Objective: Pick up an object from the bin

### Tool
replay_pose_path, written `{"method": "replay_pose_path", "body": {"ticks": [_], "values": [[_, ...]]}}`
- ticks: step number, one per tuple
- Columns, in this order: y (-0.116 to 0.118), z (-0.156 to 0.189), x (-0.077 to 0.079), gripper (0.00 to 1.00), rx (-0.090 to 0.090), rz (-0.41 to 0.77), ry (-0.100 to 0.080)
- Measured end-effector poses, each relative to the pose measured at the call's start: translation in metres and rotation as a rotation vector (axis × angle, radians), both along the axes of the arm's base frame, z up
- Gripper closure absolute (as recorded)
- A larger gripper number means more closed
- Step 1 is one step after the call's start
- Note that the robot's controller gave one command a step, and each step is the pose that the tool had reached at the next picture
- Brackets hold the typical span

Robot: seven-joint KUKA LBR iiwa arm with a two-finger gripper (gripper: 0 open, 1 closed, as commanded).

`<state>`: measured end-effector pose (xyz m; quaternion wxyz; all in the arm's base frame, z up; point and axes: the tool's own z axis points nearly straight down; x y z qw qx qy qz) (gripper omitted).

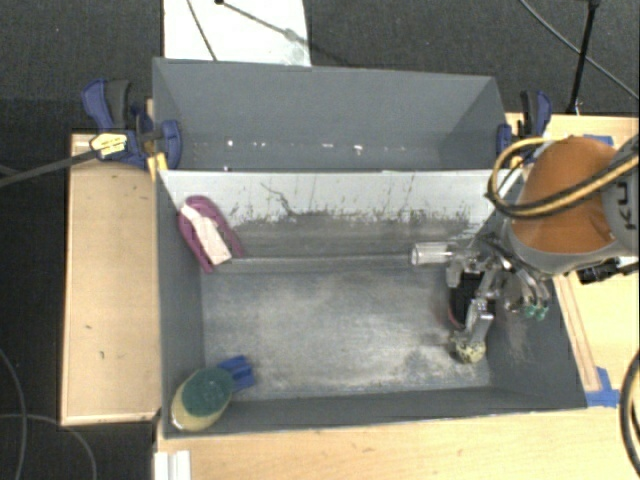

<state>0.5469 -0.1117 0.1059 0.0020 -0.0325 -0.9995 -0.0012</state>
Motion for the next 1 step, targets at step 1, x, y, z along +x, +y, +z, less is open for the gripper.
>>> {"method": "replay_pose_path", "body": {"ticks": [1], "values": [[-0.0343,-0.0264,0.0131,0.00,0.007,0.131,-0.017]]}}
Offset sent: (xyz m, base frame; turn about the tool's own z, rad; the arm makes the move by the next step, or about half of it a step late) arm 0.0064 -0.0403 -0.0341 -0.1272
